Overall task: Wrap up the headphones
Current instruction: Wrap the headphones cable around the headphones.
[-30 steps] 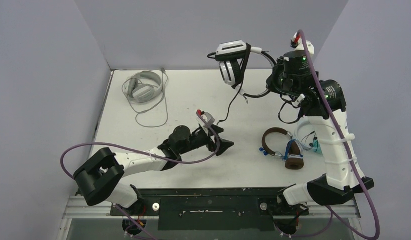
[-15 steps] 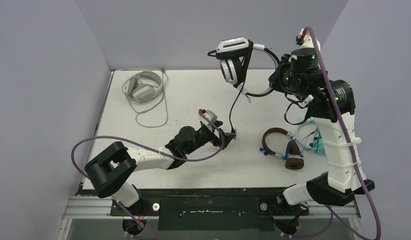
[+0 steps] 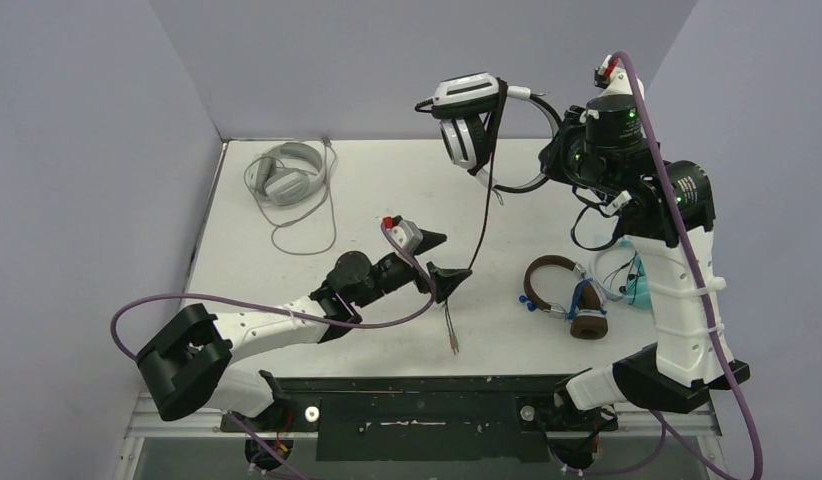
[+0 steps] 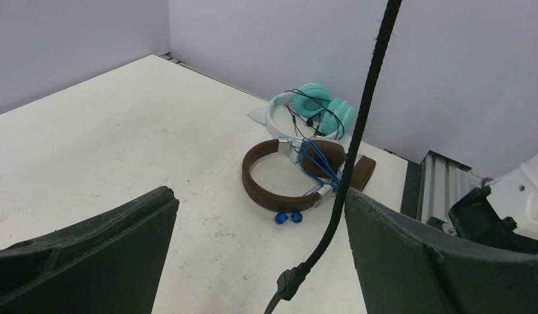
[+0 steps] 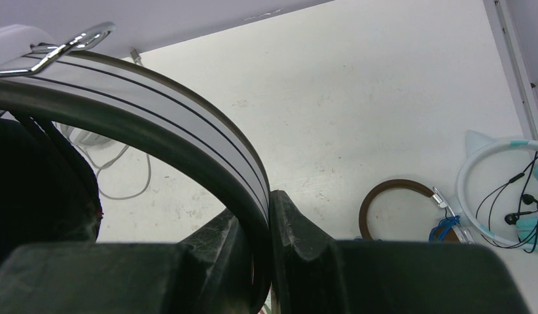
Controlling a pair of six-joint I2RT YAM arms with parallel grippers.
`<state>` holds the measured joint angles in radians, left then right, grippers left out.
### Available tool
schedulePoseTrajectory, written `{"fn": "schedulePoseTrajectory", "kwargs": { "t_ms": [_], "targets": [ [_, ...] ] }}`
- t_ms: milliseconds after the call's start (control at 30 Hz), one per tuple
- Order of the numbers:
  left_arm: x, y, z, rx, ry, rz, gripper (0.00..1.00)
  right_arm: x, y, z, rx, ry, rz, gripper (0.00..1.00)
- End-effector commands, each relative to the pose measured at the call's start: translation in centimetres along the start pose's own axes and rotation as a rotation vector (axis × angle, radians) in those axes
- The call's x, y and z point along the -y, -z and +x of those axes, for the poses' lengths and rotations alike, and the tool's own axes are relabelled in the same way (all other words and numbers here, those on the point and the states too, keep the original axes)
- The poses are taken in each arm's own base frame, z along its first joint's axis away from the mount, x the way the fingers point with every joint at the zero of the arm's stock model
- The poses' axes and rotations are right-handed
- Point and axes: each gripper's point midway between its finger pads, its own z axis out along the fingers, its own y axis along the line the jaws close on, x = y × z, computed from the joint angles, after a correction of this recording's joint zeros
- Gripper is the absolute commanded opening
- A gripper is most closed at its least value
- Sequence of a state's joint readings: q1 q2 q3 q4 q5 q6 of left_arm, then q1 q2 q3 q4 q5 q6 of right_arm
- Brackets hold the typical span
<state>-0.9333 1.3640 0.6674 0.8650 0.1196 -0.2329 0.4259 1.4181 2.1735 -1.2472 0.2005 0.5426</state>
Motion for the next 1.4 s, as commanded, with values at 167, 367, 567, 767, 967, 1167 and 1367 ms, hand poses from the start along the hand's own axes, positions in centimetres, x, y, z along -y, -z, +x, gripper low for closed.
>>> {"fn": "schedulePoseTrajectory", "kwargs": {
  "t_ms": [167,367,567,767,967,1167,1367],
  "targets": [
    [4.2,0.0,-3.8,0.087,-0.021,0.209,0.97,-1.9,1.3,-3.3,0.125,-0.076,-0.098,0.00],
    [4.1,-1.3,-3.1,0.043,-0.042,0.222,0.95,-2.2,1.4,-3.5,0.130,-0.081,-0.116,0.00],
    [2.1,-3.2,-1.2,-0.006,-0.094,0.152,0.86,-2.6,1.4,-3.4,0.123,-0.086,-0.133,0.00],
    [1.0,-5.0,1.0,-0.056,-0.123,0.131,0.69,-2.8,1.5,-3.4,0.121,-0.094,-0.147,0.00],
    [-2.9,-4.7,4.2,-0.087,-0.136,-0.043,0.25,-2.7,1.8,-3.2,0.112,-0.084,-0.145,0.00],
    [-7.0,-3.0,3.6,-0.066,-0.044,-0.114,0.02,-3.3,2.6,-2.0,0.074,-0.024,-0.214,0.00],
    [-9.1,-1.3,3.7,-0.047,0.062,-0.071,0.00,-3.8,3.3,0.3,0.015,0.022,-0.295,0.00]
  ]
}}
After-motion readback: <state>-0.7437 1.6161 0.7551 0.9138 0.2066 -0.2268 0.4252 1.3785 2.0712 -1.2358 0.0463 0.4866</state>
